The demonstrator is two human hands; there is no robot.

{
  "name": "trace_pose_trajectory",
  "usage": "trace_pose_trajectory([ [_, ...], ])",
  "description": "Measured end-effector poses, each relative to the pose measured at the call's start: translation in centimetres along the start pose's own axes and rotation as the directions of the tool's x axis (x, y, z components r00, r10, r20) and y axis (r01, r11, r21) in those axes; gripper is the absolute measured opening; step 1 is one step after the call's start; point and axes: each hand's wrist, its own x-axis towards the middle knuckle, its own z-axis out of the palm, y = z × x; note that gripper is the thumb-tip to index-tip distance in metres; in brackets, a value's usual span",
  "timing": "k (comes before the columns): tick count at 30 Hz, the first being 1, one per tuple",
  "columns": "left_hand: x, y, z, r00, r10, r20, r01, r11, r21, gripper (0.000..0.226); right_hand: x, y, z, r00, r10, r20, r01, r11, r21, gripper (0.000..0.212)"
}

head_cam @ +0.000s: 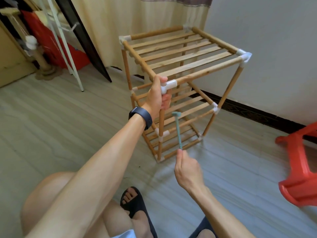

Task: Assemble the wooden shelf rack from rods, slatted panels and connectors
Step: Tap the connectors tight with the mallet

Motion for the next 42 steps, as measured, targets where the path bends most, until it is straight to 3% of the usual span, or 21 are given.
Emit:
trace_pose_trajectory([
  [2,-0.1,-0.2,0.0,1.0,-0.003,0.01,0.003,1.0,0.004,0.043,0.1,0.7,0.3,0.991,0.092,0.1,-0.076,0.985,-0.156,0.043],
  [5,0.1,-0.2,0.1,1.0,0.003,-0.001,-0.003,1.0,0.002,0.048,-0.4,0.0,0.3,0.985,-0.026,-0.171,0.057,0.982,0.18,0.036],
  [7,0.1,-0.2,0.2,1.0,0.001,-0.008,-0.001,1.0,-0.011,0.053,-0.5,0.3,0.6,0.997,-0.058,-0.053,0.065,0.988,0.142,0.035],
  [9,0.1,-0.2,0.3,1.0,0.004,0.001,-0.004,1.0,-0.013,0.055,-0.4,1.3,1.4,0.978,0.049,0.202,-0.031,0.995,-0.096,0.04],
  [10,0.0,-0.4,0.2,1.0,0.006,0.001,-0.006,1.0,-0.005,0.056,-0.3,2.0,1.7,0.969,0.076,0.234,-0.039,0.986,-0.161,0.043],
  [12,-0.3,-0.4,0.4,0.999,0.034,-0.029,-0.034,0.999,0.006,0.055,-0.5,2.5,1.4,0.984,0.096,0.153,-0.091,0.995,-0.037,0.045],
  [14,-0.9,-0.6,0.9,0.98,0.122,-0.158,-0.117,0.992,0.038,0.049,-0.6,2.8,1.0,0.986,0.133,0.101,-0.142,0.987,0.081,0.047],
  [16,-1.8,-2.3,1.4,0.882,0.3,-0.363,-0.219,0.944,0.247,0.041,-0.7,4.0,0.7,0.983,0.174,0.057,-0.18,0.976,0.12,0.047],
  [17,-2.2,-4.1,1.3,0.782,0.428,-0.454,-0.262,0.885,0.384,0.035,-0.8,4.7,0.6,0.976,0.211,0.055,-0.216,0.971,0.104,0.047],
  [18,-2.7,-6.3,0.8,0.68,0.532,-0.505,-0.287,0.826,0.485,0.031,-0.8,5.6,0.5,0.968,0.244,0.058,-0.248,0.964,0.095,0.046],
  [19,-3.3,-8.6,0.3,0.642,0.565,-0.518,-0.268,0.799,0.539,0.028,-0.7,6.8,0.6,0.959,0.277,0.06,-0.281,0.956,0.085,0.045],
  [21,-4.4,-12.8,-0.3,0.764,0.524,-0.377,-0.209,0.753,0.624,0.021,-0.7,8.7,0.8,0.932,0.355,0.068,-0.358,0.933,0.037,0.044],
  [22,-4.5,-14.6,-0.6,0.832,0.509,-0.22,-0.205,0.651,0.73,0.017,-0.6,9.7,0.9,0.917,0.391,0.073,-0.394,0.919,0.03,0.044],
  [23,-4.4,-15.9,-0.9,0.861,0.508,-0.031,-0.232,0.445,0.865,0.016,-0.6,10.4,1.1,0.901,0.426,0.079,-0.43,0.902,0.034,0.043],
  [25,-3.0,-17.6,-1.0,0.822,0.451,0.349,-0.328,-0.127,0.936,0.038,-0.7,11.5,1.8,0.873,0.477,0.099,-0.482,0.876,0.033,0.043],
  [26,-2.1,-17.7,-1.0,0.816,0.369,0.444,-0.314,-0.362,0.878,0.052,-0.7,12.0,2.2,0.864,0.49,0.116,-0.496,0.867,0.037,0.043],
  [28,-0.3,-16.9,-1.0,0.891,0.238,0.388,-0.169,-0.618,0.768,0.061,-0.6,12.3,3.0,0.856,0.491,0.16,-0.503,0.863,0.045,0.041],
  [30,1.2,-16.2,-1.3,0.959,0.097,0.266,-0.084,-0.8,0.594,0.047,-0.4,12.2,3.7,0.848,0.492,0.196,-0.511,0.857,0.059,0.041],
  [33,2.0,-15.3,-1.7,0.979,-0.098,0.178,-0.156,-0.924,0.35,0.024,-0.1,12.0,4.2,0.841,0.496,0.214,-0.527,0.841,0.121,0.043],
  [36,2.6,-14.5,-2.2,0.959,-0.158,0.235,-0.24,-0.894,0.378,0.024,0.2,11.7,3.9,0.832,0.514,0.211,-0.551,0.812,0.192,0.048],
  [42,2.1,-13.1,-0.7,0.959,-0.164,0.23,-0.25,-0.87,0.425,0.022,0.6,12.2,2.3,0.801,0.582,0.14,-0.594,0.744,0.307,0.053],
])
